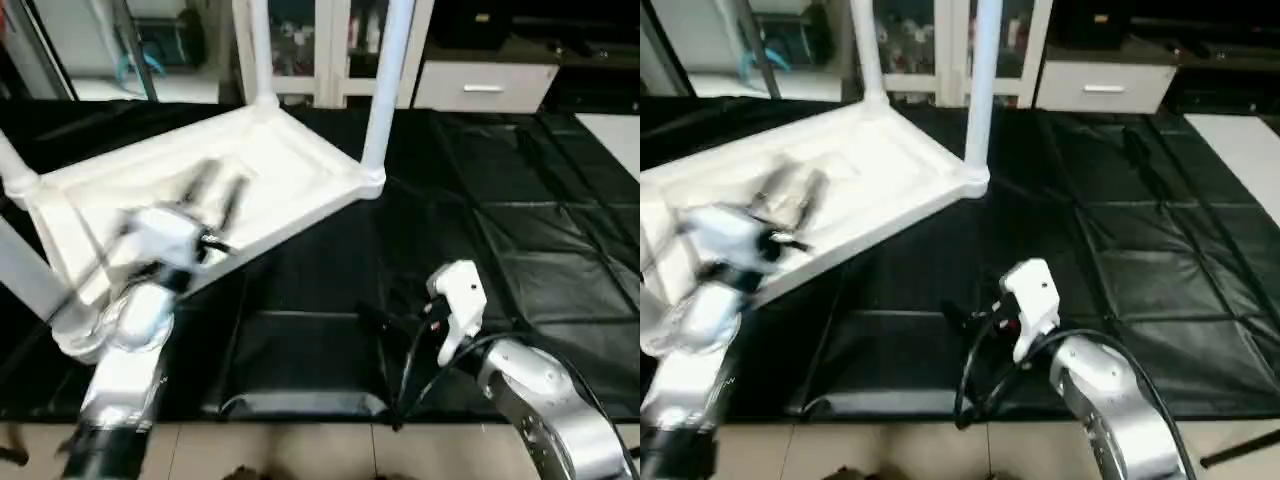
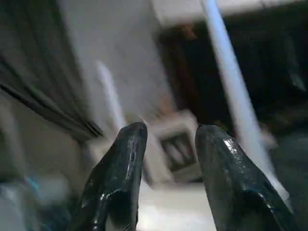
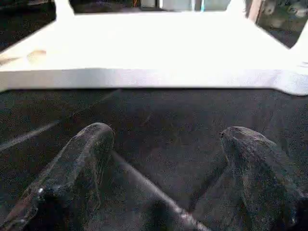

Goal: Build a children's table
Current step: Rotate leg to tighten

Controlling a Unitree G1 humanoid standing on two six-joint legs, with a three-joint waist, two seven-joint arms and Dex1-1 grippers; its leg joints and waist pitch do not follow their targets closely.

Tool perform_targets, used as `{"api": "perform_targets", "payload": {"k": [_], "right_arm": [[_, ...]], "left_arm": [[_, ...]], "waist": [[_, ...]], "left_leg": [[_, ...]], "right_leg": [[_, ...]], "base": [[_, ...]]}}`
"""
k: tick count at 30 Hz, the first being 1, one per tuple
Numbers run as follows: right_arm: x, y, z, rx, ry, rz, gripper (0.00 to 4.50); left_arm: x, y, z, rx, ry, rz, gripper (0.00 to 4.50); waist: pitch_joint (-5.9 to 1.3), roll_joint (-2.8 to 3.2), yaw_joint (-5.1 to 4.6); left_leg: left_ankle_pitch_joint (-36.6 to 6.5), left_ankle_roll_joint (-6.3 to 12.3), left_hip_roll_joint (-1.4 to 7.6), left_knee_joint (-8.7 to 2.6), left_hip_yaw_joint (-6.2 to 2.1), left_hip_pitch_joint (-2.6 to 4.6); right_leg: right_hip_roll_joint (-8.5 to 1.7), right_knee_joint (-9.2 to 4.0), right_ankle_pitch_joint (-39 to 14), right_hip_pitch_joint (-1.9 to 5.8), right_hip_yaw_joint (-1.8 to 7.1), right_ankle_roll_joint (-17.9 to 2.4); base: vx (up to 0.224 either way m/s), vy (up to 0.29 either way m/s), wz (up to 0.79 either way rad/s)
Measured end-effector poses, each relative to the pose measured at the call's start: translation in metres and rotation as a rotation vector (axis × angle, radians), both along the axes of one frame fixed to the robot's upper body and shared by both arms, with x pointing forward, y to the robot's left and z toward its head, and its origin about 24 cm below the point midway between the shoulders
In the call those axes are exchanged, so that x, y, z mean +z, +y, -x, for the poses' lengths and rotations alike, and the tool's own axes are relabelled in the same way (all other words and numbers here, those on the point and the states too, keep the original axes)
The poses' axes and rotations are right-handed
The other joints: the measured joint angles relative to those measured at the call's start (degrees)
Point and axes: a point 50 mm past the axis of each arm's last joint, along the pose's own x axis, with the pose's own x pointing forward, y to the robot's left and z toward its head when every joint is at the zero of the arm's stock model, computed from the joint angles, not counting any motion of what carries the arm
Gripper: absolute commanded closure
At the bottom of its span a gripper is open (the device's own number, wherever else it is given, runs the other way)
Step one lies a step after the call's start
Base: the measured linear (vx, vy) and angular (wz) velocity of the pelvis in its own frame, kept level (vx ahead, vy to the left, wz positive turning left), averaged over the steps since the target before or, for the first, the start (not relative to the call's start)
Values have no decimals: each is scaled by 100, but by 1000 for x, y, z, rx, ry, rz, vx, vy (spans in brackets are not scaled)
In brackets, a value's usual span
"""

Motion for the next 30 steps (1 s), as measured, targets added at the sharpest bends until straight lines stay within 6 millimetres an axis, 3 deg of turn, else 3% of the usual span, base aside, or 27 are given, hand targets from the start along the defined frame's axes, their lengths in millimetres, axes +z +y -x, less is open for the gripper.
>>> {"api": "perform_targets", "payload": {"k": [3,8,16,20,24,27,30], "right_arm": [[2,1,-2,-2,-14,-8,53],[0,-2,-4,-17,-11,-9,53],[-1,-5,-5,-21,-17,-7,53],[-1,-5,-5,-14,-18,-8,53],[-1,-5,-5,-13,-24,-10,53],[-3,-6,-6,-14,-14,-7,53],[1,-4,-10,-2,-30,-8,53]], "left_arm": [[10,6,18,120,-112,-32,211],[29,22,40,399,-262,-54,151],[35,46,58,711,-300,10,94],[34,51,65,800,-301,15,61],[35,55,68,857,-301,27,15],[32,58,67,857,-267,71,5],[22,63,63,845,-182,123,5]], "waist": [[-5,-17,-13],[-10,-48,-47],[-17,-70,-47],[-50,-138,-48],[-62,-165,-50],[-61,-204,-45],[-62,-207,-48]], "left_leg": [[0,0,-1,1,1,0],[0,0,-2,3,-5,3],[0,0,-2,6,-11,2],[0,0,-1,6,-18,1],[0,0,-3,11,-19,1],[0,0,-3,11,-25,1],[0,0,-4,13,-26,1]], "right_leg": [[0,-2,-2,2,3,4],[1,-2,-6,8,3,12],[4,-2,-6,9,1,18],[6,-2,-6,9,-1,24],[6,-7,-7,13,1,25],[6,-6,-6,13,-2,26],[7,-6,-6,13,0,26]], "base": [[0,0,0],[0,0,0],[0,0,0],[0,0,0],[0,0,0],[0,0,0],[0,0,0]]}}
